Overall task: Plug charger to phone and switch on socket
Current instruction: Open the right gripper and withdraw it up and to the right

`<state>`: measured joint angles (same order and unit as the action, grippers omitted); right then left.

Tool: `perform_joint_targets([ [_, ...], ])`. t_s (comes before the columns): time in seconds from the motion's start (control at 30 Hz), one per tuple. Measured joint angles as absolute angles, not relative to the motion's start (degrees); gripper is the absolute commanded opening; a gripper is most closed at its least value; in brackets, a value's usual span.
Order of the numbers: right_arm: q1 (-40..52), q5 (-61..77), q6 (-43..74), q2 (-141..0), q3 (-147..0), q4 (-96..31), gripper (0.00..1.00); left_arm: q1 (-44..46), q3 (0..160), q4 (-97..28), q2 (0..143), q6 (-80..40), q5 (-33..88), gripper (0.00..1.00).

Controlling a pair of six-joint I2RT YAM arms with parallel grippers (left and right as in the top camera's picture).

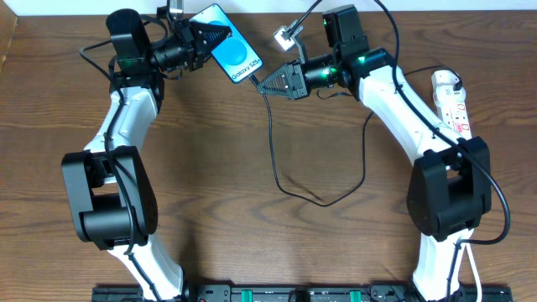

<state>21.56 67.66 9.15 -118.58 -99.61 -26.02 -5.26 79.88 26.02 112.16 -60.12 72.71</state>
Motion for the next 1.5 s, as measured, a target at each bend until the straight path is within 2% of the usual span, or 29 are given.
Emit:
perform_joint_targets([
  [1.03,21.5,68.4,11.6,-118.6,-99.6,-24.3,0.01,-5.3,80.1,26.1,112.2,-60.2,73.1,0.07],
  [1.37,21.5,67.2,9.6,-118.6,-99.7,-30.1,0.18,-5.2,80.1,25.5,112.2,-59.7,76.8,0.07],
  [1.5,20.8,66.4,8.9,-118.6,-100.2,-30.7,0.21,-5.2,80.0,25.5,112.2,-59.5,78.6,0.08],
])
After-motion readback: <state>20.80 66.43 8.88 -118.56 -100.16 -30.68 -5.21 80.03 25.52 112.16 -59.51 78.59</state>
